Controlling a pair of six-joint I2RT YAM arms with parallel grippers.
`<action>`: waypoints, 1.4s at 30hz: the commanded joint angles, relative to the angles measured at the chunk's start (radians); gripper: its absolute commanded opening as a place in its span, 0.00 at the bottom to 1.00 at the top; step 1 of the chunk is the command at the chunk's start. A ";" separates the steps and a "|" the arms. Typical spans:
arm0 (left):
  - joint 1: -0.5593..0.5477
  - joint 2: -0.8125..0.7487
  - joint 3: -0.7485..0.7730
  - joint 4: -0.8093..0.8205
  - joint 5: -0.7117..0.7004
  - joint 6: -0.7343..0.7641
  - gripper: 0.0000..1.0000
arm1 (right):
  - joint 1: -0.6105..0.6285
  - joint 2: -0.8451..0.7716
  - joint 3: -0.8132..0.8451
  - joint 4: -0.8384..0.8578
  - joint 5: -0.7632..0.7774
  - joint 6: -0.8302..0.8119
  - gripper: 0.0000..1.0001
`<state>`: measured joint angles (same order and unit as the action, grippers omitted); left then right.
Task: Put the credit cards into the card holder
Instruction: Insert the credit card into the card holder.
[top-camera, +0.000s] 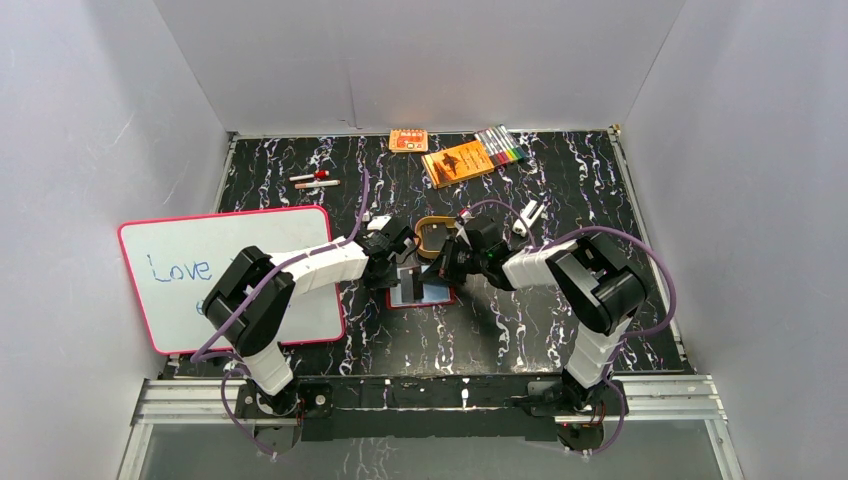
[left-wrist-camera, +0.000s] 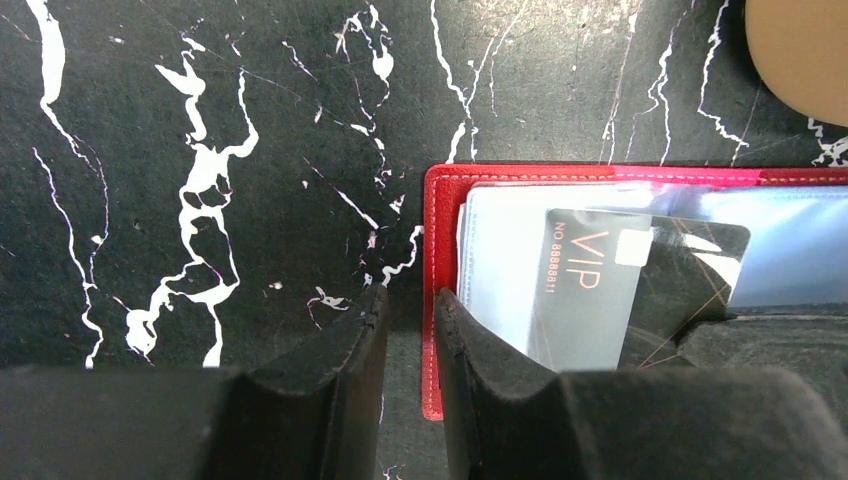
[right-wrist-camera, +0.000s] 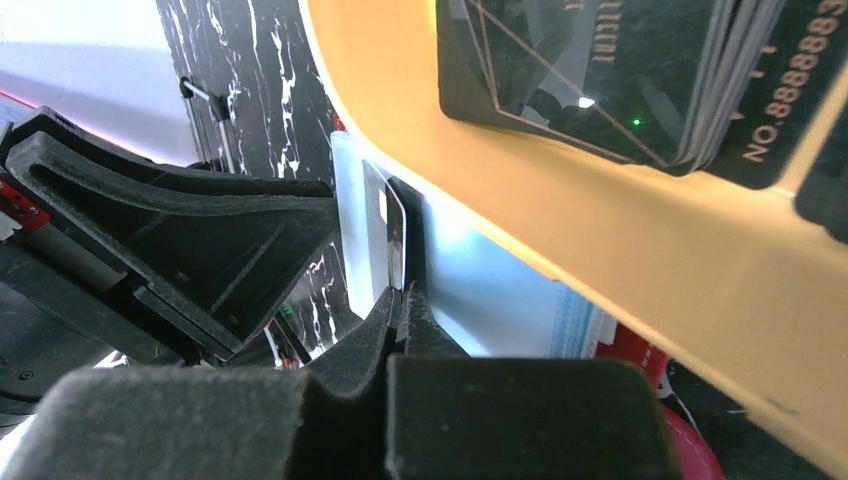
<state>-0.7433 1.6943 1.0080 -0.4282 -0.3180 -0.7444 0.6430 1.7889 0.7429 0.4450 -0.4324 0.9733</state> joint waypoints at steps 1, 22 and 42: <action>-0.001 -0.007 -0.029 -0.009 0.037 -0.015 0.23 | 0.028 0.019 0.026 0.019 0.001 -0.001 0.00; -0.002 -0.025 -0.042 0.002 0.051 -0.026 0.23 | 0.063 -0.002 0.084 -0.073 -0.001 -0.043 0.41; -0.002 -0.040 -0.042 0.013 0.056 -0.022 0.23 | 0.103 0.019 0.169 -0.171 -0.022 -0.094 0.43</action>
<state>-0.7387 1.6791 0.9878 -0.4068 -0.3042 -0.7586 0.7254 1.8374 0.8635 0.3115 -0.4358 0.9131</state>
